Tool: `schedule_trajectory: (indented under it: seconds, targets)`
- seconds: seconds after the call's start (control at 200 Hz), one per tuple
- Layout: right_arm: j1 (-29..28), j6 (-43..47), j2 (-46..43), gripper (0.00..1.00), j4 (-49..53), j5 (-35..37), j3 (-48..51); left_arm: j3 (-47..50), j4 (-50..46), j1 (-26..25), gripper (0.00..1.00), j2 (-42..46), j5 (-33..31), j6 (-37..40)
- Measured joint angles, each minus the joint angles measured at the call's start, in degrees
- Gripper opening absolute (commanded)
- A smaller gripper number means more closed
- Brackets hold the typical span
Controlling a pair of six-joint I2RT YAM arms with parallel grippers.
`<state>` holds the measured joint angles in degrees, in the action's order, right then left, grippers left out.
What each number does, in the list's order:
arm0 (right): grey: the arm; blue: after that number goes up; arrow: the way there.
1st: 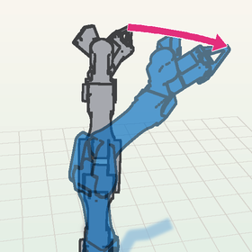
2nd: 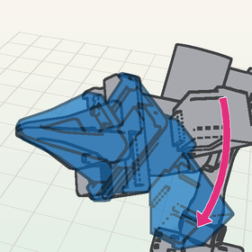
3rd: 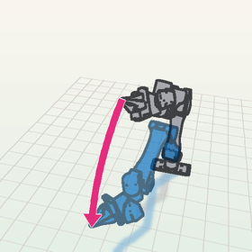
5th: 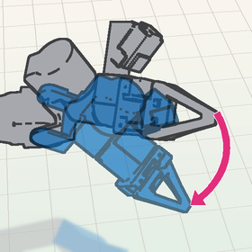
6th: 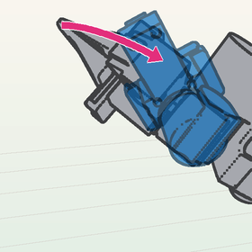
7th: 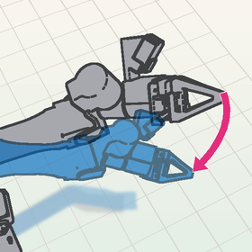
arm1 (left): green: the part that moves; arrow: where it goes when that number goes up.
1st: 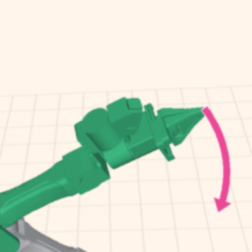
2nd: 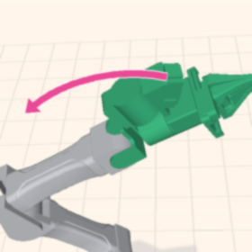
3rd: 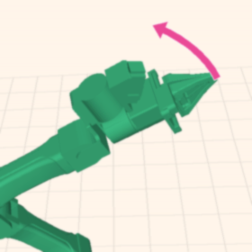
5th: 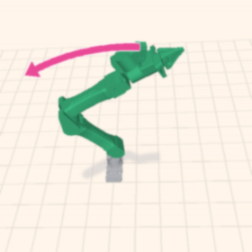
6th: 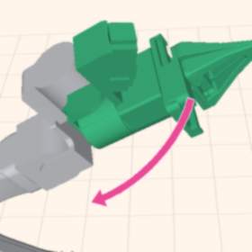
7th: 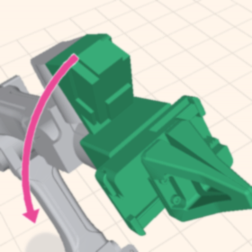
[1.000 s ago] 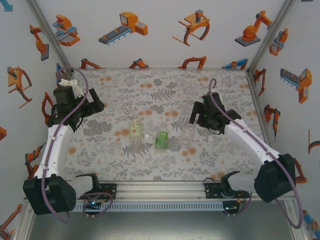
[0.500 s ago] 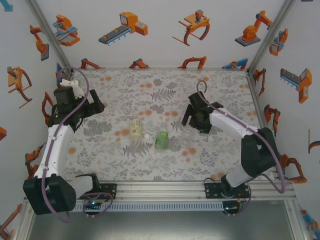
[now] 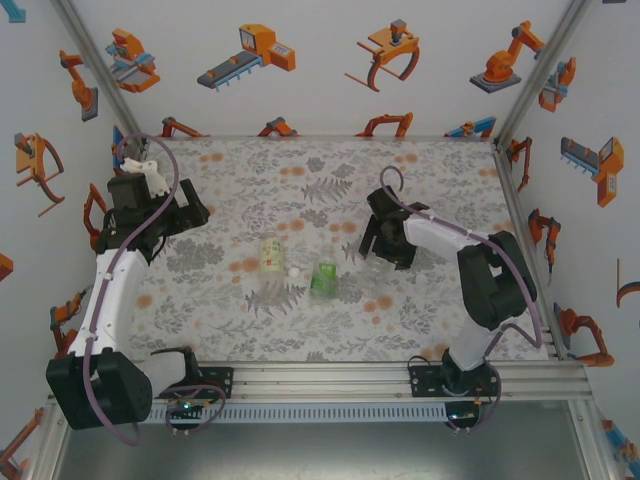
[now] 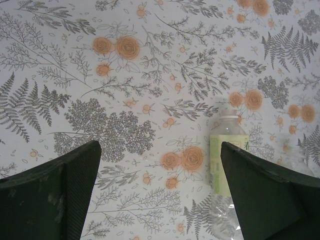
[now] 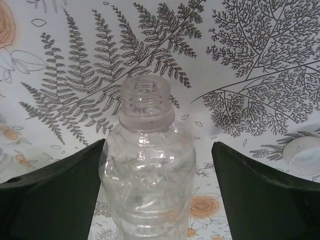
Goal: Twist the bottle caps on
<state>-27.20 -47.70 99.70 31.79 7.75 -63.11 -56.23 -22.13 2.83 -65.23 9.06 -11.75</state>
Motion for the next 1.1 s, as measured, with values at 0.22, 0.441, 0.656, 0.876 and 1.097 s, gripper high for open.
schedule_trajectory:
  seconds: [0.22, 0.441, 0.656, 0.876, 1.097]
  targets:
    - [0.0, -0.3, 1.1, 0.68, -0.8, -0.2, -0.1, 0.0, 0.0, 0.0, 0.97, -0.3, 0.0, 0.0]
    - [0.0, -0.3, 1.1, 0.59, -1.3, -0.2, -0.1, 0.0, 0.0, 0.0, 0.97, -1.1, 1.7, 0.1]
    - [0.0, -0.3, 0.8, 0.57, -1.6, -0.1, -0.1, 0.0, -0.2, 0.0, 0.97, -1.8, 3.2, 0.2]
    - [0.0, 0.1, -4.3, 0.55, -1.0, 0.1, -0.1, 0.0, 0.0, -0.4, 0.97, -1.7, 6.8, 0.6]
    - [-0.1, 4.6, -15.1, 0.51, -1.3, -1.7, -1.1, 0.4, 2.7, -4.9, 0.97, -0.6, 14.5, 1.1]
